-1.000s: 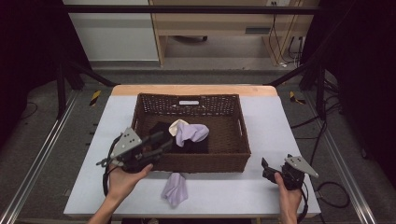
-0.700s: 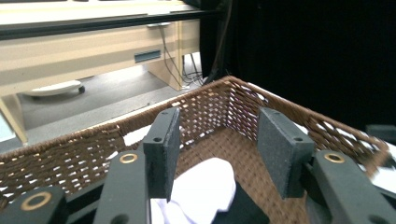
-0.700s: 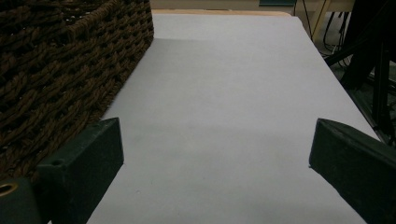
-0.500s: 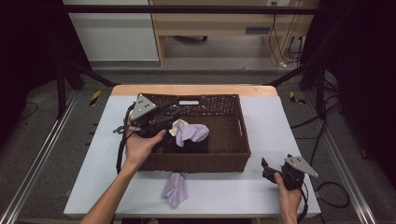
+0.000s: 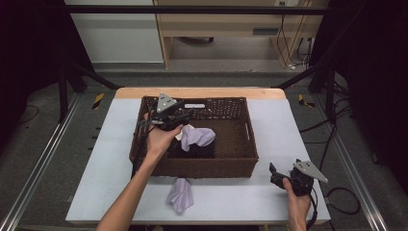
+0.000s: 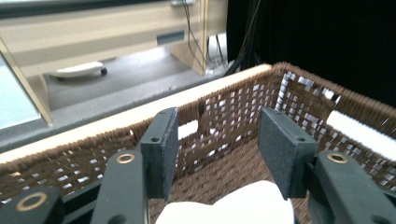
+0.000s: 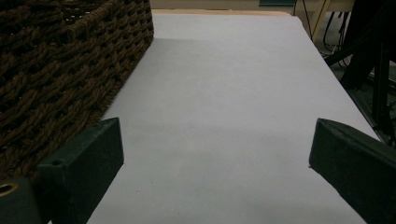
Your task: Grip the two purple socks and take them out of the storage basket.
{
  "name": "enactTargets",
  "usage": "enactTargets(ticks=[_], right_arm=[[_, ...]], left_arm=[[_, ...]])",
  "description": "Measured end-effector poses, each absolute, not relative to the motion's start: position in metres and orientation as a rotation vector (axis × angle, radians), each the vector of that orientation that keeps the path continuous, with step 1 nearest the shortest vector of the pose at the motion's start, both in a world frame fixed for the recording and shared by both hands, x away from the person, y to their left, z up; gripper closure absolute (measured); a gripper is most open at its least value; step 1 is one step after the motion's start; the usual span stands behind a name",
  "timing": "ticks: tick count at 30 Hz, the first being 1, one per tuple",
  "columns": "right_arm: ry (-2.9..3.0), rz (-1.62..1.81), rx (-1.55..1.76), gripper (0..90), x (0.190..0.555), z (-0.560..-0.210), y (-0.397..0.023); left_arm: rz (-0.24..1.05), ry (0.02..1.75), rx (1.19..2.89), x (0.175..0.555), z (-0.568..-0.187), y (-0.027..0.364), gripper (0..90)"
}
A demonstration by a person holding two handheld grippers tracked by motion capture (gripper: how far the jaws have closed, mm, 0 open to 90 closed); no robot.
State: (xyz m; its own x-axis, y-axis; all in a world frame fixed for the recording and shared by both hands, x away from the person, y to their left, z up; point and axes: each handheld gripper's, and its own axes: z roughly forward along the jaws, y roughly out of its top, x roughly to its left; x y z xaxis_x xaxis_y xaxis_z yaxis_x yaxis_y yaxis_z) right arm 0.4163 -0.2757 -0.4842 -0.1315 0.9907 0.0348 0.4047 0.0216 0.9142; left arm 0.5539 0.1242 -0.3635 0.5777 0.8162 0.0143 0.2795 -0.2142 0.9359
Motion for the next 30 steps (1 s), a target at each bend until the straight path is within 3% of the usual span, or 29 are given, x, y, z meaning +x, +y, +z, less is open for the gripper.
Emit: enactTargets(ticks=[30], right_arm=[[1.625,1.079,1.443,3.6,0.417,-0.484,-0.274]], left_arm=[[0.535,0.994,2.161,0.571,-0.432,0.114,39.8]])
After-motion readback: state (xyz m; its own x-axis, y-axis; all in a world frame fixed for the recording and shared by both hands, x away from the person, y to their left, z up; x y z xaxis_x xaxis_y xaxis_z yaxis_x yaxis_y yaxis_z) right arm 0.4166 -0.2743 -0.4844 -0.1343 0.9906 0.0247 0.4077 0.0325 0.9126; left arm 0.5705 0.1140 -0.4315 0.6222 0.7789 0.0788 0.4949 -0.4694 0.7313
